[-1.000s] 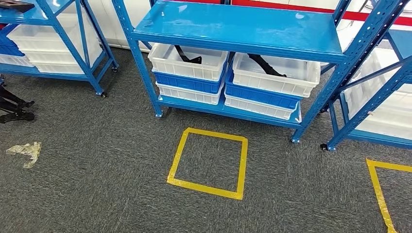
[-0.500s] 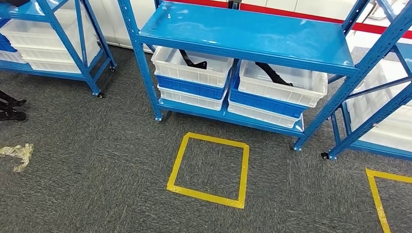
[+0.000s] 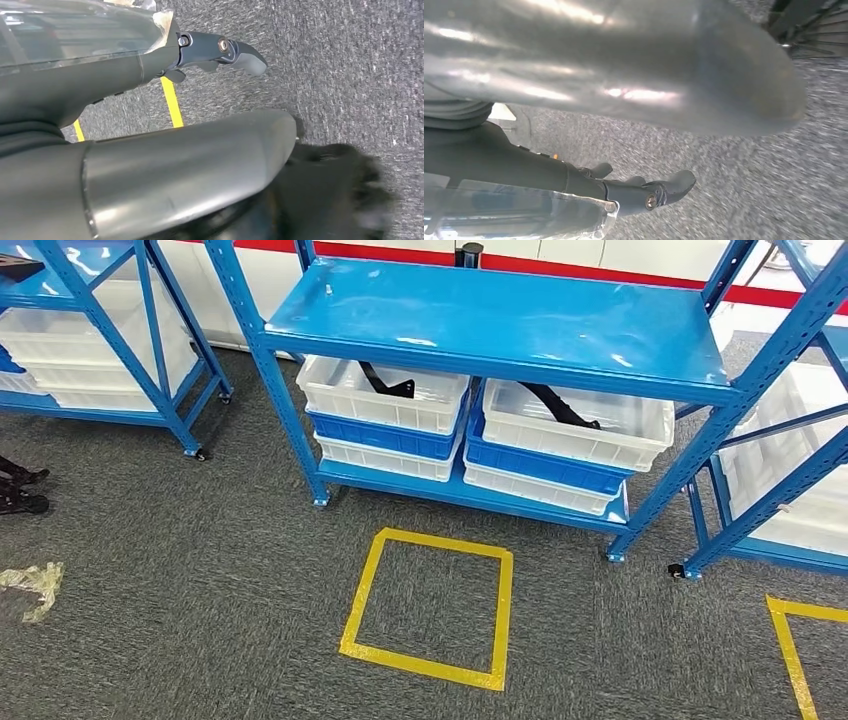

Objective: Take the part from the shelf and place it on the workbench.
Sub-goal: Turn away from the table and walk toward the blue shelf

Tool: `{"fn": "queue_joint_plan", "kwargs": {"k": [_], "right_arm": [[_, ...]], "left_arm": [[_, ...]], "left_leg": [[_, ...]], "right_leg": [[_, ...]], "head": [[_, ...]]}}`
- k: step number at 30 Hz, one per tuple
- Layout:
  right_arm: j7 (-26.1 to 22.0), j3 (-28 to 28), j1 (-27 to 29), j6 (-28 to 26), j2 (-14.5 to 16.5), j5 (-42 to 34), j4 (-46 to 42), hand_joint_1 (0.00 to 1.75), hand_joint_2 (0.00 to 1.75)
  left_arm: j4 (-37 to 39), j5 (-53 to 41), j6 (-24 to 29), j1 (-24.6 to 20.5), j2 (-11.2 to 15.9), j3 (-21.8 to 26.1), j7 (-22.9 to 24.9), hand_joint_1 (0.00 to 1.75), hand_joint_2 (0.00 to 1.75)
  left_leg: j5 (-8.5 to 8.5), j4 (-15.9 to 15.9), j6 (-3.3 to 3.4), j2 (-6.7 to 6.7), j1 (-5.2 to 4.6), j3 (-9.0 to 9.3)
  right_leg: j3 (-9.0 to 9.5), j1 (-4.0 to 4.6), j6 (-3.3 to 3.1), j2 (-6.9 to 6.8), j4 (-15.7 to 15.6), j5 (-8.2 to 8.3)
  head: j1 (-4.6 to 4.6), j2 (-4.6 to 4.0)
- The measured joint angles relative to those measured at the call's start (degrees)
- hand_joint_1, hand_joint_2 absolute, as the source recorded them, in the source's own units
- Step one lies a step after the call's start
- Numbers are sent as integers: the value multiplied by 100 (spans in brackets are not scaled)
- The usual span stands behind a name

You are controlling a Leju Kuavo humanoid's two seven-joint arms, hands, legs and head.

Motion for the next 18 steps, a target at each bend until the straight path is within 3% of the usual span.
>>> {"fn": "queue_joint_plan", "kwargs": {"k": [2, 3, 4, 6, 7, 8, 11, 13, 16, 17, 18], "right_arm": [[0, -1, 3, -9, 3, 0, 0, 0, 0], [0, -1, 6, -10, 4, 1, 0, 0, 0], [0, -1, 7, -13, 7, 2, 0, 0, 0], [0, -1, 3, -21, 10, 5, 1, 0, 0], [0, -1, -10, -28, 13, 6, 0, 0, 0], [3, -2, -22, -34, 14, 7, -1, 0, 0], [19, -4, -32, -45, 14, 18, -2, 0, 0], [24, -6, -37, -45, 21, 24, -2, 0, 0], [23, -8, -50, -45, 31, 24, -2, 0, 0], [25, -9, -43, -45, 30, 24, -2, 0, 0], [28, -10, -31, -46, 30, 24, -2, 0, 0]], "left_arm": [[1, 0, 1, 11, 3, 0, 0, 0, 0], [1, 0, 1, 15, 7, 0, 0, 0, 0], [1, 0, 2, 19, 11, 0, 0, 0, 0], [6, 0, 3, 30, 18, 1, 0, 0, 0], [7, 0, 4, 31, 19, 1, 1, 0, 0], [9, 0, 5, 33, 20, 2, 1, 0, 0], [7, 0, 6, 37, 18, 2, 2, 0, 0], [7, 1, 6, 37, 21, 3, 1, 0, 0], [8, 2, 3, 31, 23, 4, 1, 0, 0], [8, 2, 1, 34, 21, 4, 1, 0, 0], [8, 2, 1, 38, 19, 4, 1, 0, 0]], "left_leg": [[-224, 227, -52, 1, 33, -347], [-159, 97, -62, 2, 42, -396], [53, -181, -62, 4, 49, -369], [645, -841, -28, 6, 44, -236], [821, -1054, 6, 6, 29, -188], [904, -1171, 49, 4, 14, -165], [896, -1287, 204, -6, 1, 7], [872, -1335, 279, -4, 7, 174], [743, -1346, 329, -7, -26, 298], [692, -1346, 335, -18, -38, 354], [638, -1346, 336, -30, -47, 422]], "right_leg": [[103, -4, 2, 19, 0, -95], [174, -10, 14, 28, -1, -148], [246, -17, 31, 34, -3, -205], [347, -18, 81, 46, -11, -317], [377, -11, 116, 54, -30, -365], [429, 0, 163, 60, -40, -384], [576, 15, 292, 63, -31, -386], [348, 14, 297, 52, 398, -450], [-369, 16, 236, 47, 1378, -796], [-516, 19, 235, 47, 1465, -874], [-566, 21, 257, 47, 1353, -838]], "head": [[-2, 0], [-4, 0], [-5, 0], [-16, 0], [-20, 0], [-28, 0], [-28, 0], [-6, 0], [15, 0], [14, 0], [19, 0]]}}
